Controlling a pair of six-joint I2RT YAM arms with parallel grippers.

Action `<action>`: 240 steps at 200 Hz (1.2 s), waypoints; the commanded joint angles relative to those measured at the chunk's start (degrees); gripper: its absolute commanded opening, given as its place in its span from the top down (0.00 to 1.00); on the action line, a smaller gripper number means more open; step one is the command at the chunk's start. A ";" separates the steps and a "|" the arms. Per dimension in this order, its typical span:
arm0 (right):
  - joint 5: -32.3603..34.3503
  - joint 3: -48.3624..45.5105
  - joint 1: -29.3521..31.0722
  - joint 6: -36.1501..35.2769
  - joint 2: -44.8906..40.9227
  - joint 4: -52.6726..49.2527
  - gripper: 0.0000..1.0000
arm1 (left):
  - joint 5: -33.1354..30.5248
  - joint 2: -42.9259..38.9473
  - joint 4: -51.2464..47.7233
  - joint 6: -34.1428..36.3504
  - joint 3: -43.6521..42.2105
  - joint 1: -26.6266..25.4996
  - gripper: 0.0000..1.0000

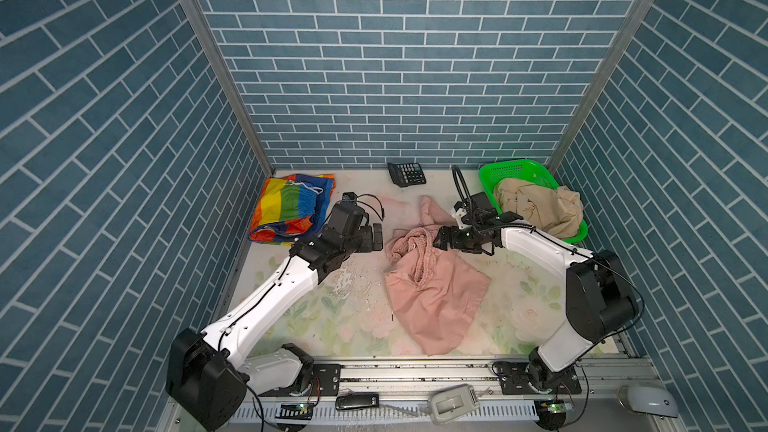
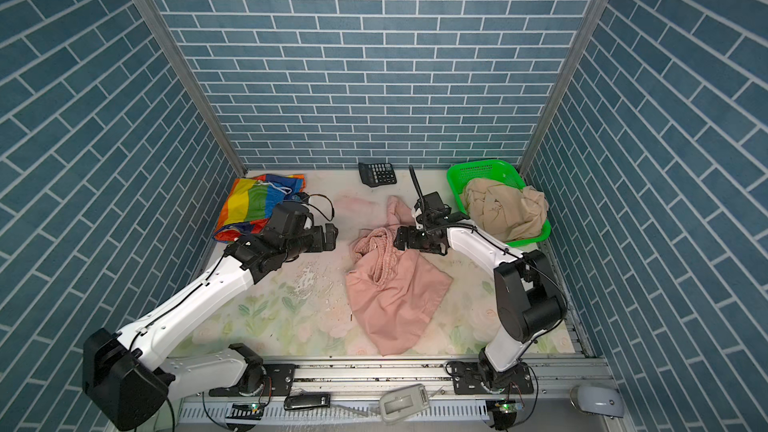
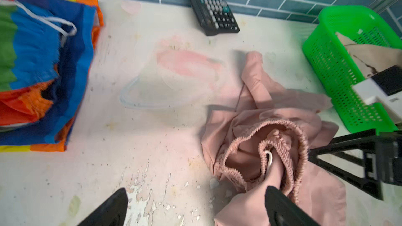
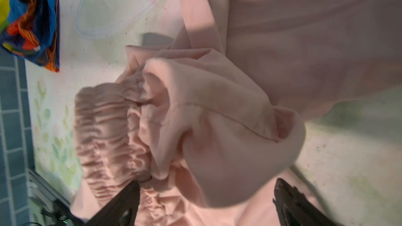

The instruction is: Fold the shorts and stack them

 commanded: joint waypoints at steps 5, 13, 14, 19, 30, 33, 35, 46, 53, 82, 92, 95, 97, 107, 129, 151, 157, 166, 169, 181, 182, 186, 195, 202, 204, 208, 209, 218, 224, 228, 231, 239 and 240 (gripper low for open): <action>3.02 -5.07 0.14 -1.30 -8.20 0.78 0.02 | 3.75 1.63 4.22 -2.16 -2.56 0.25 0.00; 3.23 -6.75 0.21 -1.22 -9.45 1.09 0.02 | 4.05 2.39 4.61 -2.21 -2.75 0.20 0.00; 3.17 -6.97 0.22 -1.22 -9.57 1.17 0.02 | 4.08 2.44 4.71 -2.21 -2.80 0.19 0.00; 2.63 -8.03 0.23 -1.00 -10.12 1.61 0.02 | 4.74 2.87 5.19 -2.39 -2.96 0.19 0.01; 1.08 -10.46 0.22 0.09 -10.79 3.53 0.02 | 6.42 3.74 6.72 -2.91 -3.50 0.26 0.00; 0.63 -11.17 0.29 0.37 -10.83 4.23 0.01 | 6.91 4.03 7.02 -3.09 -3.62 0.22 0.00; 0.40 -11.57 0.24 0.55 -10.84 4.70 0.01 | 7.17 4.12 7.21 -3.08 -3.64 0.19 0.00; 0.46 -13.31 0.29 1.39 -10.11 6.96 0.02 | 8.29 5.21 7.71 -3.28 -3.73 0.10 0.00; 1.18 -13.68 0.30 1.75 -9.01 7.91 0.01 | 8.55 5.81 7.64 -3.43 -3.78 0.09 0.00; -0.25 -10.15 0.32 2.66 -0.34 12.58 0.10 | 8.24 5.28 8.19 -4.29 -5.90 0.17 0.00; -0.78 -7.25 0.38 2.92 3.37 13.24 0.17 | 7.95 4.80 8.35 -4.37 -6.78 0.13 0.00; -1.03 -6.16 0.45 2.88 4.52 13.33 0.18 | 7.84 4.60 8.34 -4.42 -6.97 0.17 0.01; -1.16 -5.44 0.52 2.89 5.30 13.33 0.19 | 7.77 4.49 8.33 -4.53 -7.16 0.17 0.00; -1.59 -1.45 0.74 3.00 9.11 13.13 0.26 | 7.52 3.93 8.41 -4.75 -7.82 0.11 0.00; -2.50 9.86 1.78 3.83 18.46 12.46 0.35 | 7.41 2.43 9.33 -5.93 -9.53 0.19 0.00; -2.91 26.14 3.59 3.91 29.88 7.22 0.37 | 7.61 1.61 9.65 -6.93 -10.01 0.24 0.00; -2.80 30.43 4.08 3.82 32.62 5.58 0.37 | 7.70 1.49 9.66 -7.14 -9.99 0.23 0.00; -2.46 36.25 4.82 3.72 36.74 3.11 0.37 | 8.00 1.12 9.63 -7.72 -9.88 0.20 0.00; -2.55 37.70 5.04 3.71 37.78 2.19 0.37 | 8.05 1.02 9.65 -7.86 -9.81 0.23 0.00; -3.38 42.47 5.41 4.01 39.42 0.30 0.32 | 8.75 0.78 9.95 -8.39 -9.50 0.22 0.00; -3.48 42.64 5.46 3.99 39.38 0.29 0.32 | 8.81 0.76 9.93 -8.41 -9.47 0.24 0.00; -3.72 42.88 5.53 4.13 38.90 0.52 0.29 | 9.08 0.73 9.80 -8.52 -9.20 0.26 0.00; -3.93 42.27 5.63 4.20 36.85 1.47 0.23 | 9.01 0.59 9.22 -8.44 -8.77 0.24 0.00; -3.93 41.23 5.64 3.99 34.66 1.46 0.18 | 9.00 0.40 8.87 -8.33 -8.61 0.18 0.00; -3.86 40.89 5.58 3.87 34.11 1.33 0.17 | 8.92 0.38 8.80 -8.32 -8.53 0.22 0.00; -3.64 39.97 5.60 3.51 32.05 1.15 0.14 | 8.67 0.38 8.59 -8.28 -8.44 0.23 0.00; -3.61 39.68 5.55 3.48 31.48 1.16 0.14 | 8.64 0.38 8.50 -8.27 -8.41 0.20 0.00; -3.32 36.43 5.53 2.87 27.18 1.41 0.10 | 8.71 0.62 8.59 -8.26 -8.02 0.26 0.00; -3.04 33.31 5.44 2.62 24.06 2.22 0.06 | 9.11 1.01 8.87 -8.42 -7.59 0.26 0.00; -2.63 31.14 5.42 2.48 21.90 2.78 0.04 | 9.59 1.39 9.13 -8.63 -7.19 0.24 0.00; -2.20 29.26 5.37 2.41 20.28 3.19 0.03 | 10.03 1.90 9.38 -8.84 -6.86 0.26 0.00; -0.68 24.42 5.01 2.22 16.66 4.08 0.02 | 11.26 3.23 10.06 -9.83 -5.87 0.25 0.00; -0.50 23.82 4.95 2.22 15.61 4.12 0.01 | 11.38 3.43 10.17 -9.93 -5.72 0.26 0.00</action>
